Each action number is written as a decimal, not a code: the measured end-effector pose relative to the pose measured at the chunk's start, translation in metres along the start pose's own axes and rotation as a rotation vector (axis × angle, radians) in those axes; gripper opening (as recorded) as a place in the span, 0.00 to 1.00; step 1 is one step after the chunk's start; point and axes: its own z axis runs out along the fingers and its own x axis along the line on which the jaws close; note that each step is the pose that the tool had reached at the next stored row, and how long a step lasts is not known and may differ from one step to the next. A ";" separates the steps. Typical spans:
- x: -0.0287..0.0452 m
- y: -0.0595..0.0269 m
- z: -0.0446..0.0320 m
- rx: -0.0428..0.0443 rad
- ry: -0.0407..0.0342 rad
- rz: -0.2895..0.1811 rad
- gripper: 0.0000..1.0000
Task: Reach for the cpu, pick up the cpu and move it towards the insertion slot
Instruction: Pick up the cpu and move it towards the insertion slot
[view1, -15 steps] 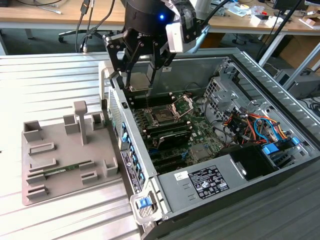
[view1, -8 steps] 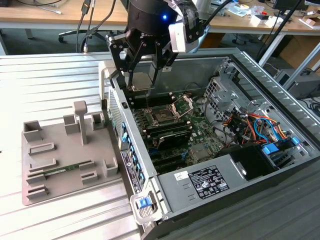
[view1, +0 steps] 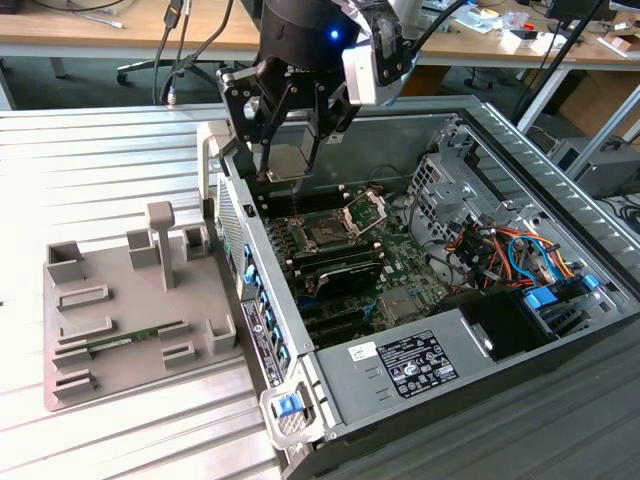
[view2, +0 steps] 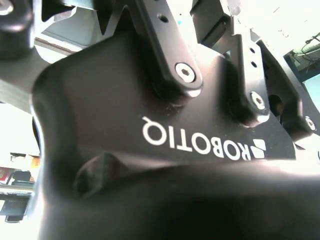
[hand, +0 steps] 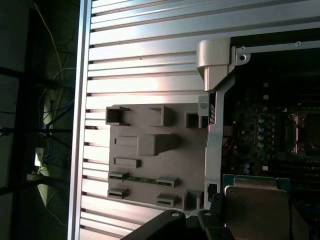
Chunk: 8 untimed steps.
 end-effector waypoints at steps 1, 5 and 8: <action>-0.0007 0.0000 0.0000 0.0000 0.0000 0.000 0.55; -0.0033 -0.0002 0.0000 0.0000 0.0000 0.000 0.55; -0.0050 -0.0003 0.0000 0.0000 0.0000 0.000 0.55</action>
